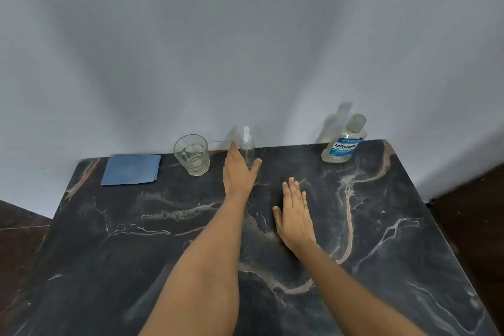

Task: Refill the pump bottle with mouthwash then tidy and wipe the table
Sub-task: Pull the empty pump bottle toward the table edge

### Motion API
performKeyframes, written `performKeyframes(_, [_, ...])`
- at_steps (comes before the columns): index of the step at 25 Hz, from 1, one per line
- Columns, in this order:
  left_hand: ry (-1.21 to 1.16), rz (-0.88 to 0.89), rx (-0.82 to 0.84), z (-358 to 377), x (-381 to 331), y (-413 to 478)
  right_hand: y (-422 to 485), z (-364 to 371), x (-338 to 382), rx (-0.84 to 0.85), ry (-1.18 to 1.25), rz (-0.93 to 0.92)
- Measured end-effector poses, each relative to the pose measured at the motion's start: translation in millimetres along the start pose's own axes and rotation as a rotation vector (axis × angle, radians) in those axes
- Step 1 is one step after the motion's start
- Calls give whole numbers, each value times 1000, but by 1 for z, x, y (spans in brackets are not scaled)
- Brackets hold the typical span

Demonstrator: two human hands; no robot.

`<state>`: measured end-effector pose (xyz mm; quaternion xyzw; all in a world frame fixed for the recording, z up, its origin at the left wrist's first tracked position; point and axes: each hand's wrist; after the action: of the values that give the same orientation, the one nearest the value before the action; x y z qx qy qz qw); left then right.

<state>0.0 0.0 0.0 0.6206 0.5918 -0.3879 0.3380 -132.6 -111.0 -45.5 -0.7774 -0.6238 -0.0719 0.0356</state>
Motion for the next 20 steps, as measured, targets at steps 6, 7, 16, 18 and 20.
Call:
performKeyframes(6, [-12, -10, -37, -2, -2, -2, -7, 2, 1, -3, -24, 6])
performKeyframes(7, [-28, -8, -36, -5, 0, -10, -9, 1, -1, -5, -23, 6])
performKeyframes(16, [-21, 42, -13, -30, 30, -121, -50, -16, 2, -51, -3, -11])
performKeyframes(18, [-15, 78, -35, -29, 35, -141, -59, -14, 3, -79, -7, -29])
performKeyframes(20, [-20, 120, -58, -29, 42, -157, -65, -9, 6, -112, -12, -38])
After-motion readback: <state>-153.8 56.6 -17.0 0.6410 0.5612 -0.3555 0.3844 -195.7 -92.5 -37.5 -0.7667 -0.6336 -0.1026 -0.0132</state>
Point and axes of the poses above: each hand's wrist, its own y-axis towards the middle knuckle, its own z-axis out of the palm, x = y × z, and after that the axes turned 15 degrees about -y, right-handed
